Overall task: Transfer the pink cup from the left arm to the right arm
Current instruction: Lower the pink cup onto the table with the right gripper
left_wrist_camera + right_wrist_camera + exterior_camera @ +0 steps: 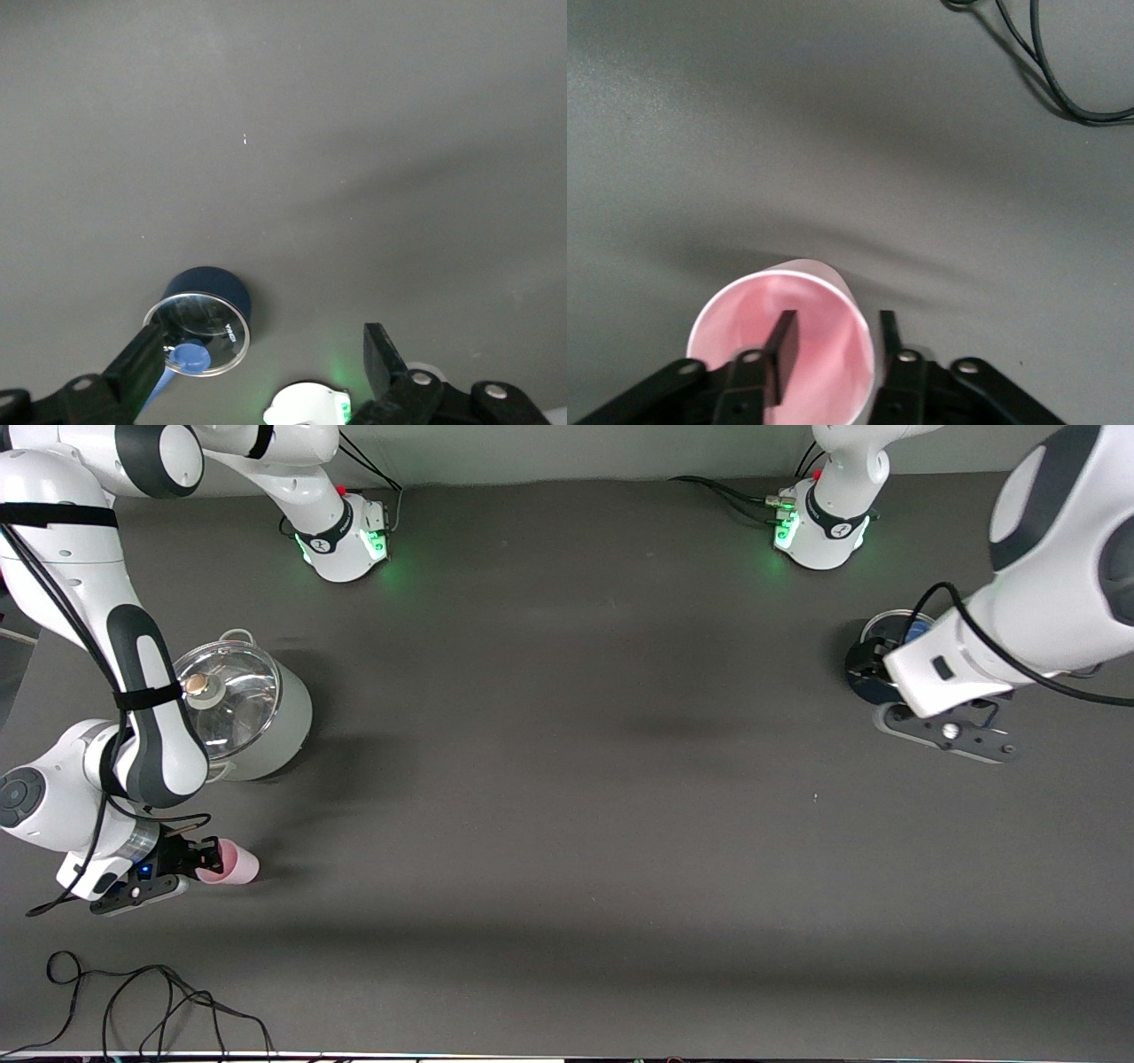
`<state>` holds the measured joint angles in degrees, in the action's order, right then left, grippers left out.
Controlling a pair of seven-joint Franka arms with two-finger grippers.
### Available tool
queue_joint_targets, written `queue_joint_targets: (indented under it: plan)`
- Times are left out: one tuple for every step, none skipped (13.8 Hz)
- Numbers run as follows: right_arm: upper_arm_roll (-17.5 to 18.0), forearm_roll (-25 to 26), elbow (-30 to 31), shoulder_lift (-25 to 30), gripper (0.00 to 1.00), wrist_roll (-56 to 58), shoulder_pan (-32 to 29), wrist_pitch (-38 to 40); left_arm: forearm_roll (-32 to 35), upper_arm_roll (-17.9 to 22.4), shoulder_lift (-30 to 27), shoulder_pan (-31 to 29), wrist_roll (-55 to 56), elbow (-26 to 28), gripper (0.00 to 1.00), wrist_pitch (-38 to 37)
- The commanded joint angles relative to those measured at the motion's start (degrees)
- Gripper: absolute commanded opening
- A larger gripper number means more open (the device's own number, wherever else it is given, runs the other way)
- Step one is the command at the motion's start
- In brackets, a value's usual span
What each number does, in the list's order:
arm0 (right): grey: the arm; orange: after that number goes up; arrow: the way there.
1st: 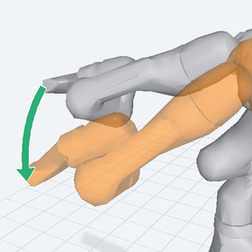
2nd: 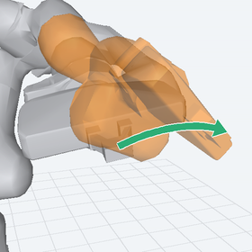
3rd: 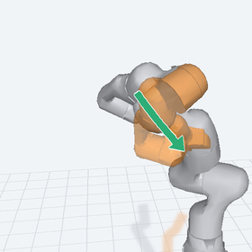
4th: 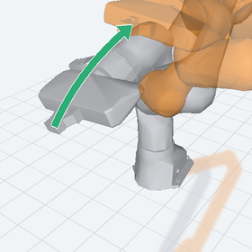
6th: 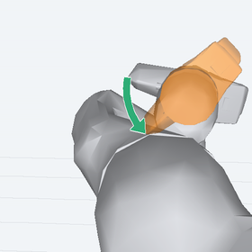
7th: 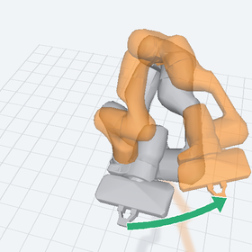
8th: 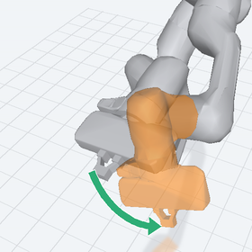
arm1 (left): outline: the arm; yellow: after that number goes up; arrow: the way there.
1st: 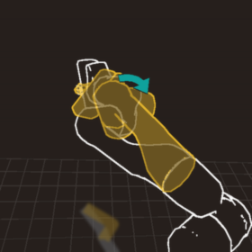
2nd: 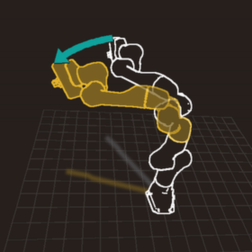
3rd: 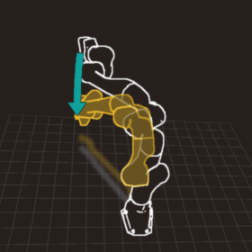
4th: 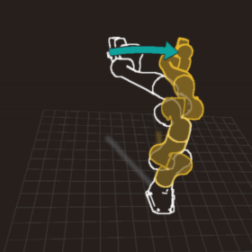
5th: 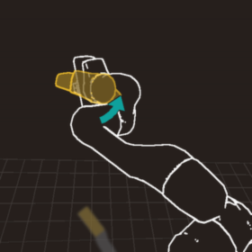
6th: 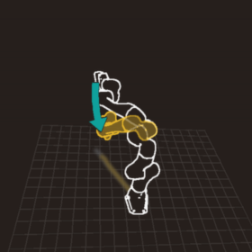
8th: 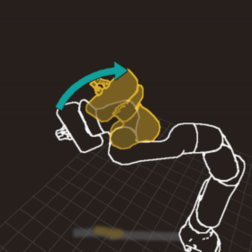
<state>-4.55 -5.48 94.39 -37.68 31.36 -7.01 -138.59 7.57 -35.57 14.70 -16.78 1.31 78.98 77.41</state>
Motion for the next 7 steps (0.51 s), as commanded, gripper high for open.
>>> queue_joint_targets:
  plan:
    - [0.24, -1.12, -0.52, 0.59, 0.99, 1.25, -0.29, 1.48, 0.51, -0.2, -0.02, -0.18, 2.99, -0.23, 1.0, 0.11]
    - [0.16, -1.03, -0.7, 0.68, 0.99, 1.25, -0.37, 2.09, 1.56, -0.2, -0.19, -0.62, 3.08, -0.5, 1.0, 0.11]
    - [0.15, -1.03, -0.87, 0.77, 0.99, 1.25, -0.29, 2.27, 2.18, -0.12, -0.2, -1.41, 3.17, -0.58, 1.0, -0.07]
    - [0.07, -1.03, -0.96, 1.38, 0.99, 1.25, -0.2, 2.8, 2.1, -0.2, -0.28, -2.63, 3.08, -0.59, 1.0, -1.03]
    - [-0.02, -0.94, -0.96, 2.6, 0.99, 1.43, -0.11, 4.72, 2.1, -0.29, -0.28, -3.43, 3.08, -0.67, 1.0, -1.73]
    - [-0.11, -0.51, -1.31, 4.7, 1.0, 1.51, 0.06, 8.04, 2.27, -0.12, -0.37, -3.52, 3.08, -0.67, 1.0, -2.17]
    - [-0.28, -0.33, -2.18, 6.55, 1.0, 1.43, 0.24, 11.47, 2.27, -0.03, -0.37, -3.87, 3.08, -0.59, 1.0, -3.13]
